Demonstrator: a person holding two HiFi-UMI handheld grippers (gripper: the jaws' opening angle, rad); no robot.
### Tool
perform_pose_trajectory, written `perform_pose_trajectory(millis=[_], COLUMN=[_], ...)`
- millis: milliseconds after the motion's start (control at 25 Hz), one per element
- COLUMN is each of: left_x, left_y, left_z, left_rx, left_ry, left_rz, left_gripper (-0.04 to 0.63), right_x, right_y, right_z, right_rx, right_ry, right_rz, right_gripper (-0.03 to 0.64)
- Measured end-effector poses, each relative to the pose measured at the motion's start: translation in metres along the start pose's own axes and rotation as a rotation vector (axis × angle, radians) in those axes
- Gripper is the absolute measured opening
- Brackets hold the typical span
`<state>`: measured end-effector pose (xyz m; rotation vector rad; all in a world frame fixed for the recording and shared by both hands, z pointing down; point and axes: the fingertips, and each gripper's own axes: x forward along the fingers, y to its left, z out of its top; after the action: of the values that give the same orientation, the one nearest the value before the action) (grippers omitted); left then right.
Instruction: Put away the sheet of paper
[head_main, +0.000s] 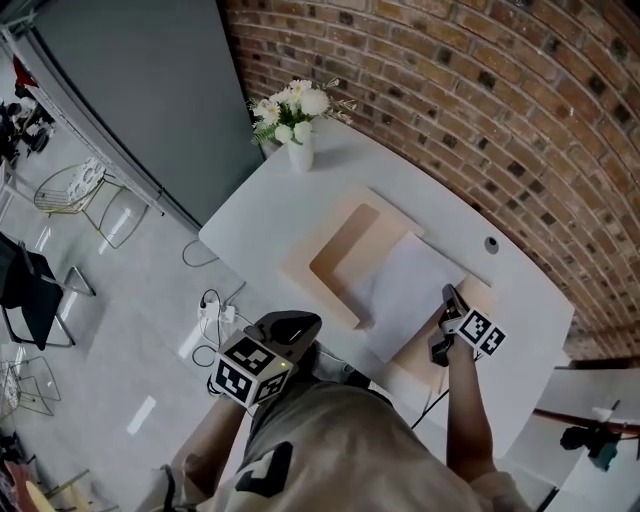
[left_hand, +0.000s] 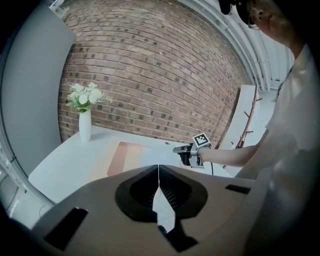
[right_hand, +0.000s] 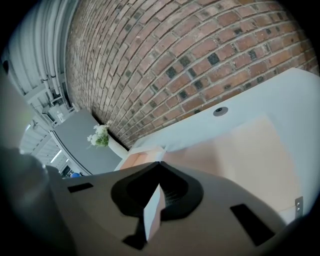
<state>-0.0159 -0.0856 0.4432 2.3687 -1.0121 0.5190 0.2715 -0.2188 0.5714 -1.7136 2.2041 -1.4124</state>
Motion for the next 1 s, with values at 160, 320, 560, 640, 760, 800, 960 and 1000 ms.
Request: perform_pose_trajectory(millis=[160,320,560,640,760,800,960,1000], left_x=[-0.003,-0.005,-0.008,-0.009,-0.011,-0.011,-0.012,-0.012], left_y=[0.002,0.002,0.001,0.001,0.002,0.003,0.005,0.006], left_z=[0.0,0.001,0.0,-0.001,-0.003,-0.004,-0.002,-0.002], left_rx=[-0.002,-0.005,-0.024,-0.029,-0.042,-0.043,-0.047,-0.05], left_ry=[-0.004,-0.008,-0.01,-0.01,-0.006,-0.005,-0.01,-0.01], left_rz=[0.005,0.016,0.04,0.05,0.065,0.068,0.078,0.079], left_gripper=[0.018,0.018,0.018,0.018,0.018,0.018,0.018,0.018], right_x=[0.005,0.013,0.025,0.029,0.034,0.036,0.041,0.042], right_y=[-0.003,-0.003,0.001,0.002,0.003,0.004,0.007,0.008], right_z=[0.002,0.002,-0.002,-0.002,-0.004,-0.004,-0.005,-0.005], right_rx=[0.042,0.055,0.078,0.082,0.093,0.096,0.098,0.098], right_ry=[-0.011,-0.007,0.01,0.014,0.019,0.021,0.029,0.03], right_rz=[0.009,0.019,0.044,0.05,0.056,0.058,0.064,0.066], right_gripper=[0.023,0.023,0.023,0.023,0.023,0.023,0.023,0.023])
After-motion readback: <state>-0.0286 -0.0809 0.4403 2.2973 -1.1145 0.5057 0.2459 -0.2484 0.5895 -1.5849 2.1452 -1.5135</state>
